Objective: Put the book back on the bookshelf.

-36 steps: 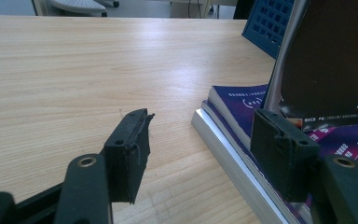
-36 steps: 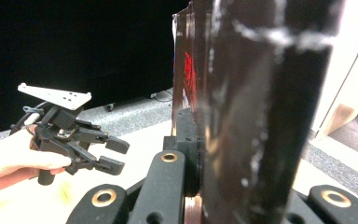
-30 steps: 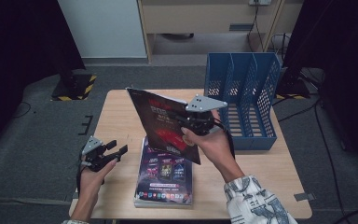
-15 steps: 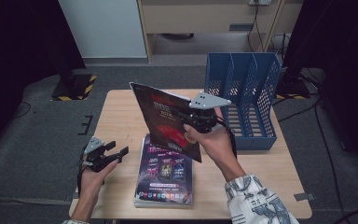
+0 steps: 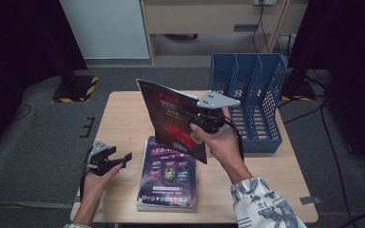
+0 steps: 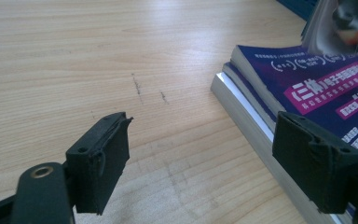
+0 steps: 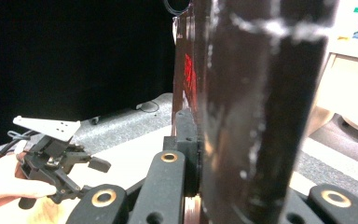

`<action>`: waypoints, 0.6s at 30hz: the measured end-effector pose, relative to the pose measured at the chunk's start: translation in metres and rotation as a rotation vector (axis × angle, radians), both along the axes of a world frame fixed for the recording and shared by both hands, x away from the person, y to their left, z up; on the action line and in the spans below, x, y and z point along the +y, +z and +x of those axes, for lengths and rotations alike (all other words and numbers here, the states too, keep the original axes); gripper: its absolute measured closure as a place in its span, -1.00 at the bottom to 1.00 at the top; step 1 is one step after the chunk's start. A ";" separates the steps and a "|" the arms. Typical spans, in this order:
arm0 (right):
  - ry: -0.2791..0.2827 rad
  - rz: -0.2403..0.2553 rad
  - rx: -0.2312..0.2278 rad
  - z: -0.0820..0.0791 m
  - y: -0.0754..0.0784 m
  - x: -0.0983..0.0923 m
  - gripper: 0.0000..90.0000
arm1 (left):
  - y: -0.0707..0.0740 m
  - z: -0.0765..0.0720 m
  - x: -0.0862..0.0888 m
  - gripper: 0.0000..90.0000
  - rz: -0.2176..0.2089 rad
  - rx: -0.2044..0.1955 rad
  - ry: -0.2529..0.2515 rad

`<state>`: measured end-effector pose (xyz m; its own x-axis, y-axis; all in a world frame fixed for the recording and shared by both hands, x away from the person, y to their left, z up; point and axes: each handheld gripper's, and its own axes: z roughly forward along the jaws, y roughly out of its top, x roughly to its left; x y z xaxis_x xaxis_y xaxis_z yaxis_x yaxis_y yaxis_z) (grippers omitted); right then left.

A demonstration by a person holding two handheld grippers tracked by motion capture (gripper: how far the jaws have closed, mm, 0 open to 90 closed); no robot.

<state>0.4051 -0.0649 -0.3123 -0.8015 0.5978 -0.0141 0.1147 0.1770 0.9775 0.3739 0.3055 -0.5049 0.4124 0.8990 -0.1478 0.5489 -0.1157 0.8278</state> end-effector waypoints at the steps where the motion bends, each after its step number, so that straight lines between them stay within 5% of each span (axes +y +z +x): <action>1: -0.003 0.000 -0.001 0.000 0.000 0.000 0.93 | 0.000 0.000 0.000 -0.61 0.004 0.003 0.000; 18: -0.037 0.018 -0.007 0.001 0.007 -0.007 0.93 | -0.011 0.003 -0.003 -0.76 0.072 0.076 0.002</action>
